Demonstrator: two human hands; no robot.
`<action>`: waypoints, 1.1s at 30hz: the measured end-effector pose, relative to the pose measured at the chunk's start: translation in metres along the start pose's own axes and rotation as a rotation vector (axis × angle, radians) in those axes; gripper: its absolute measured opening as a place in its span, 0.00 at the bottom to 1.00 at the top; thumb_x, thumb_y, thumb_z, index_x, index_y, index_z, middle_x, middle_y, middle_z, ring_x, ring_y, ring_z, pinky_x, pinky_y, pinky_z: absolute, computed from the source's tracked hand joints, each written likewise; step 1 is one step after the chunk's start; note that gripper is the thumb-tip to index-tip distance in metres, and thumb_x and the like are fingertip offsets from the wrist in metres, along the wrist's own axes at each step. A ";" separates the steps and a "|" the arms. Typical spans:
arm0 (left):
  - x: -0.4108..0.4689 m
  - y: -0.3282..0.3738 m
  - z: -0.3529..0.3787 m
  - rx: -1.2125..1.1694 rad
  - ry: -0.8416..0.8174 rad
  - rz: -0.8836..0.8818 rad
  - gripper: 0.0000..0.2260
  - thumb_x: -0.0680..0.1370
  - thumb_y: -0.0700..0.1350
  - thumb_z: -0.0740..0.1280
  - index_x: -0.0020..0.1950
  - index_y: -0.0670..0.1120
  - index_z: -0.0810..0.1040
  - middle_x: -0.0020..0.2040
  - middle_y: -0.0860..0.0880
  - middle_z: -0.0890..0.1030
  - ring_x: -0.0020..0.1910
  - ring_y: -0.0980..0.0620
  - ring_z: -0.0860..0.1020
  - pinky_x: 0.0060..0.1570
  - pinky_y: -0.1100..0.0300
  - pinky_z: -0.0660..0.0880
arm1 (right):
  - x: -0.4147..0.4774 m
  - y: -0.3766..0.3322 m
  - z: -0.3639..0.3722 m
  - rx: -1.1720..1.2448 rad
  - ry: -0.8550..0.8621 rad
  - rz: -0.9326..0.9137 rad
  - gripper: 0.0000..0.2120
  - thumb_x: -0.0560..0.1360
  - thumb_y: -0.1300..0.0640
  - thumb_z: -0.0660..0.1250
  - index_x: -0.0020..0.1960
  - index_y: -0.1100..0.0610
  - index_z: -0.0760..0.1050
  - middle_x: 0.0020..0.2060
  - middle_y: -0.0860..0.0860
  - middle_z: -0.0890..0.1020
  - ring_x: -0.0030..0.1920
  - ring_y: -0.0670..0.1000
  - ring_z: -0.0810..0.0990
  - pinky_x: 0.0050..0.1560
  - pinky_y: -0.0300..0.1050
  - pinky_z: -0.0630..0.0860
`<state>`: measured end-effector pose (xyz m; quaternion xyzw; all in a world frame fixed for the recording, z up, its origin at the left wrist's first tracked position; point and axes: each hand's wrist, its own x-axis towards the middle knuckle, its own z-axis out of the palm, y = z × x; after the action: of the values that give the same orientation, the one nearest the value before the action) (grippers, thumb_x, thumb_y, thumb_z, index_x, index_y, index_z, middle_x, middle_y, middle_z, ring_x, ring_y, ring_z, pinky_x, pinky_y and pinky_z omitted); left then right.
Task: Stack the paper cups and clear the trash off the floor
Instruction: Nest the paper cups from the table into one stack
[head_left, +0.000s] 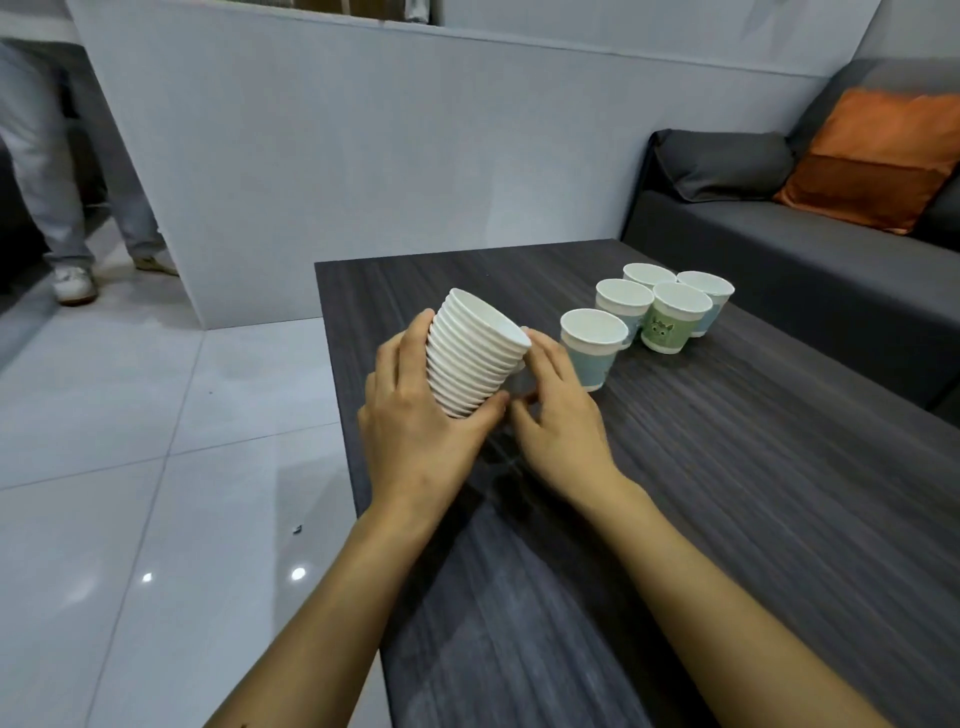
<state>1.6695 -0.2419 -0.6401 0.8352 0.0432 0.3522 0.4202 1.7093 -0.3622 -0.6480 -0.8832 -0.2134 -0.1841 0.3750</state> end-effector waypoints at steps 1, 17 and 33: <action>0.000 -0.004 -0.001 0.012 -0.003 -0.005 0.38 0.63 0.51 0.77 0.70 0.50 0.64 0.63 0.49 0.71 0.60 0.47 0.73 0.57 0.44 0.73 | 0.002 -0.002 0.002 -0.038 -0.049 0.004 0.28 0.72 0.63 0.62 0.71 0.51 0.62 0.69 0.43 0.64 0.57 0.50 0.74 0.53 0.44 0.73; -0.003 -0.008 -0.004 0.071 -0.061 0.127 0.36 0.60 0.65 0.66 0.65 0.56 0.63 0.59 0.50 0.74 0.53 0.47 0.77 0.48 0.45 0.77 | 0.012 -0.037 -0.026 0.348 0.597 -0.006 0.05 0.76 0.50 0.57 0.42 0.47 0.68 0.39 0.53 0.75 0.41 0.53 0.75 0.42 0.47 0.73; -0.001 0.009 0.020 -0.046 -0.053 0.053 0.37 0.62 0.65 0.69 0.67 0.52 0.66 0.60 0.52 0.74 0.55 0.50 0.76 0.50 0.45 0.76 | -0.009 -0.017 -0.015 0.392 0.343 -0.003 0.17 0.75 0.46 0.50 0.59 0.45 0.71 0.51 0.38 0.71 0.54 0.39 0.72 0.57 0.45 0.74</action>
<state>1.6792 -0.2612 -0.6416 0.8353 0.0021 0.3418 0.4307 1.6905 -0.3646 -0.6328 -0.7493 -0.1793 -0.2868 0.5693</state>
